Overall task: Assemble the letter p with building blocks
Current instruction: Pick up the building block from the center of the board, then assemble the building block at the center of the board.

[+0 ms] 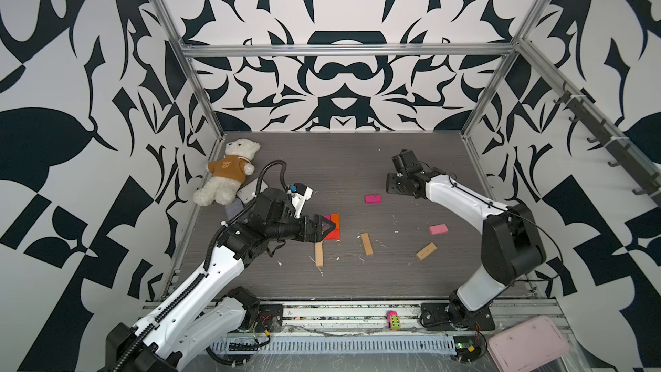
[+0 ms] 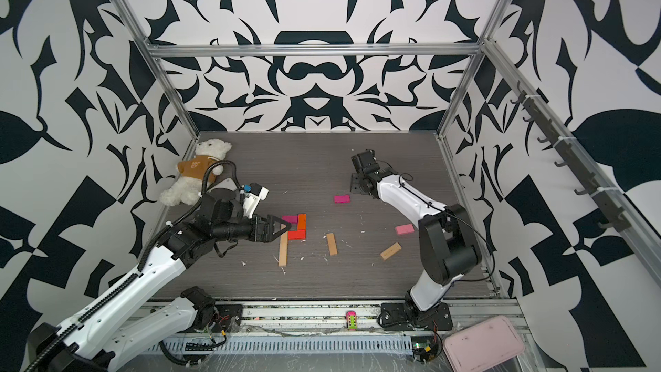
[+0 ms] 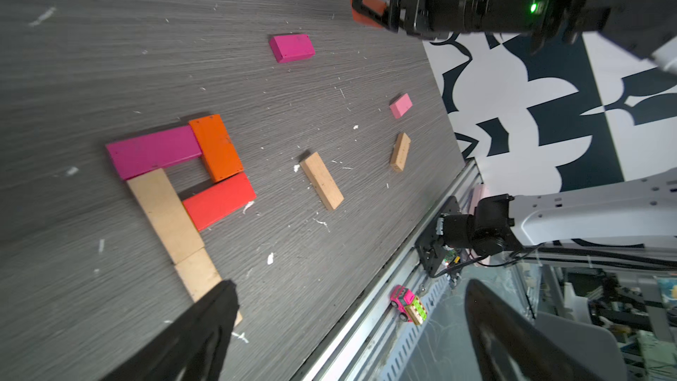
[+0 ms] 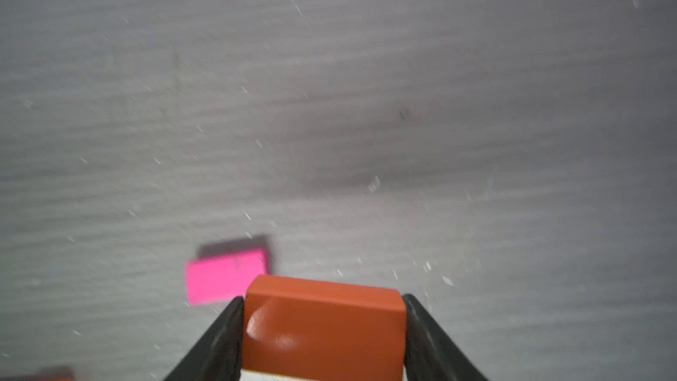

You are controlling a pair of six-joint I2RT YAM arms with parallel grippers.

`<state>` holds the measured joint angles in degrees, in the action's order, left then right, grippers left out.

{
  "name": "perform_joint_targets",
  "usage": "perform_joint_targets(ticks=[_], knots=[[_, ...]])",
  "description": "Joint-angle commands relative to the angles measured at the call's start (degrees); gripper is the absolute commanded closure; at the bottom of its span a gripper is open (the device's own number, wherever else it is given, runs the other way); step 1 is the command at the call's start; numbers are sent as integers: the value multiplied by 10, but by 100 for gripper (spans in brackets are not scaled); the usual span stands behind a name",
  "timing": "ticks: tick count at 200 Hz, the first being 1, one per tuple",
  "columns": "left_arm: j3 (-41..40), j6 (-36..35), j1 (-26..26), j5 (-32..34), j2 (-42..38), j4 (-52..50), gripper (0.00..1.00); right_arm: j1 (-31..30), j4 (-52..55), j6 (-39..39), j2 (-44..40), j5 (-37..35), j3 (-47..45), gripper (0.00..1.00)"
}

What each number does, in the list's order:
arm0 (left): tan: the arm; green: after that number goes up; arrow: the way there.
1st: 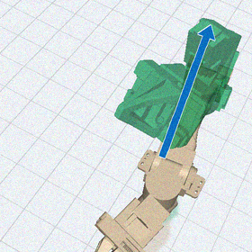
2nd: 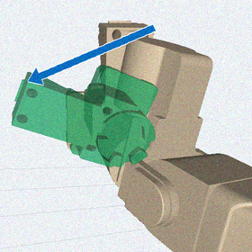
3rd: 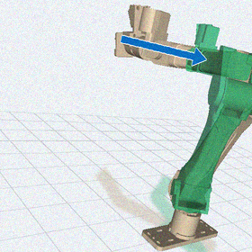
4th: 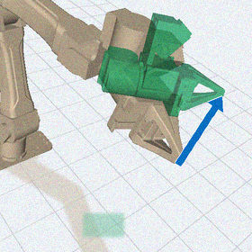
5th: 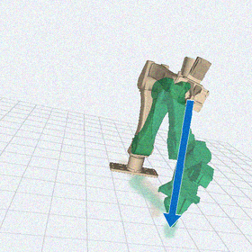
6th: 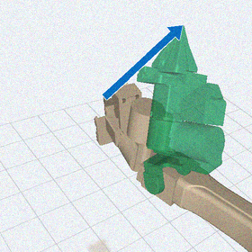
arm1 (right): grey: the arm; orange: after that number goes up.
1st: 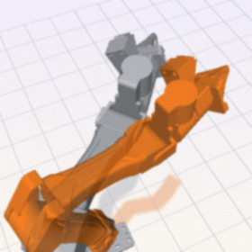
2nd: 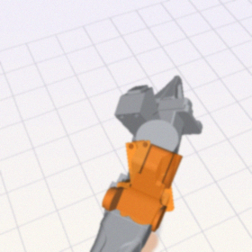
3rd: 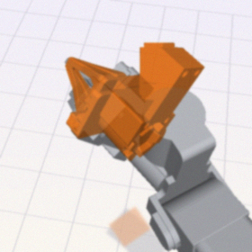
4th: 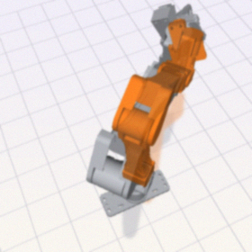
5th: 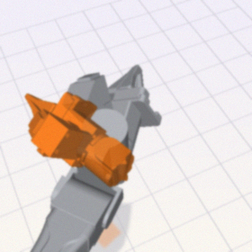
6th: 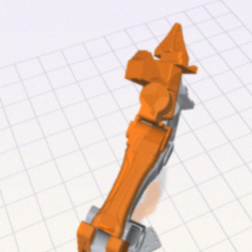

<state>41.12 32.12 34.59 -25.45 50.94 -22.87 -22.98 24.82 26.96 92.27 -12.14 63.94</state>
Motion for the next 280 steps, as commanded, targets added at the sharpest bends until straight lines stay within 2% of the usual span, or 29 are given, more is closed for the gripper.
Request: perform_joint_targets(ticks=[1, 30, 76, 118, 202, 249, 280], knots=[[-27, 72, 50, -4, -7, 74, 1, 1, -27, 32, -55, -12, -59, 35], [-45, 102, 149, 101, 12, 132, 1, 1, -55, 54, -99, 4, -137, 36], [-58, 146, 212, 152, 90, 234, 1, -4, -100, 69, -76, 33, -187, 38], [-54, 158, 224, 158, 130, 267, 1, -5, -127, 69, -23, 28, -164, 38], [-63, 163, 224, 179, 125, 270, 1, -5, -135, 77, 83, 27, -95, 37], [-52, 154, 224, 182, 138, 270, 1, -5, -132, 81, 94, 50, -87, 28], [-27, 133, 221, 184, 141, 230, 1, -5, -124, 80, 81, 65, -84, 19]])
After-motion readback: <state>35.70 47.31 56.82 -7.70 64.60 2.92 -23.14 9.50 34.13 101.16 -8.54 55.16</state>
